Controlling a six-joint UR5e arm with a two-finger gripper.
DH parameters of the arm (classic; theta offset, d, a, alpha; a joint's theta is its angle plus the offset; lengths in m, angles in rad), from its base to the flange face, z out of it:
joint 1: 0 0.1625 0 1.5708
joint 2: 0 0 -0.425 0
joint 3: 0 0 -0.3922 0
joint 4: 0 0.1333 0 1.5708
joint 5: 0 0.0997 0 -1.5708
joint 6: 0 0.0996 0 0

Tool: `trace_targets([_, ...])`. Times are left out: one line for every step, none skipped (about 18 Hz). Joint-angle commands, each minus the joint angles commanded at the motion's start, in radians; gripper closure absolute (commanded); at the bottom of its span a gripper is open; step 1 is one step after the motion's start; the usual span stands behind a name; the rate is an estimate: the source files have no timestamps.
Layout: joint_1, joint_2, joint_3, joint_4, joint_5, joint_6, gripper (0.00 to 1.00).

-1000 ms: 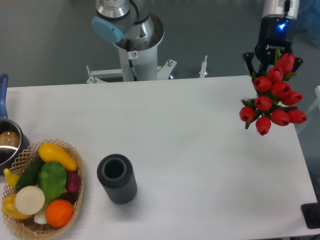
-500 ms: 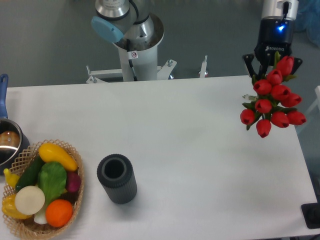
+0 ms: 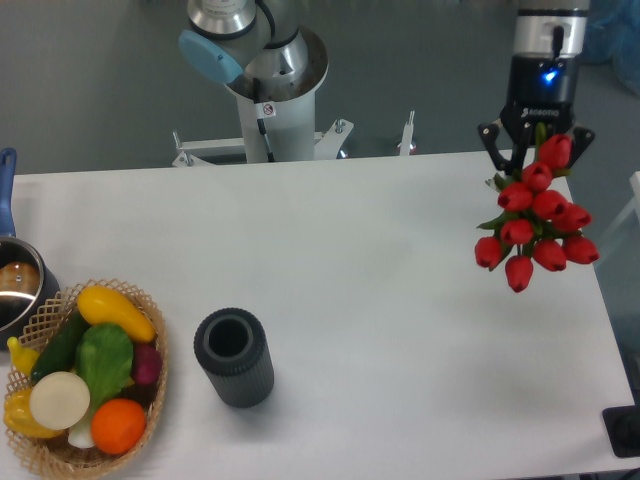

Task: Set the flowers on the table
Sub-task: 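Swing the held tulips toward the black cylinder and lower them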

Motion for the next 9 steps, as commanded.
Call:
trace_targets([-0.028, -0.015, 0.002, -0.002, 0.051, 0.000, 0.71])
trace_targets([-0.055, -0.032, 0.003, -0.003, 0.100, 0.000, 0.71])
trace_targets([-0.084, -0.046, 0.000, -0.006, 0.144, 0.000, 0.71])
trace_targets([-0.115, -0.063, -0.003, -0.018, 0.181, 0.000, 0.71])
trace_targets([-0.140, -0.080, -0.005, -0.037, 0.206, 0.002, 0.71])
trace_targets([-0.150, -0.091, -0.008, -0.047, 0.214, 0.000, 0.71])
trace_targets([-0.152, -0.104, -0.008, -0.054, 0.215, 0.002, 0.71])
trace_targets([-0.157, -0.114, -0.011, -0.055, 0.215, 0.000, 0.70])
trace_targets([-0.161, -0.115, -0.012, -0.066, 0.215, 0.000, 0.70])
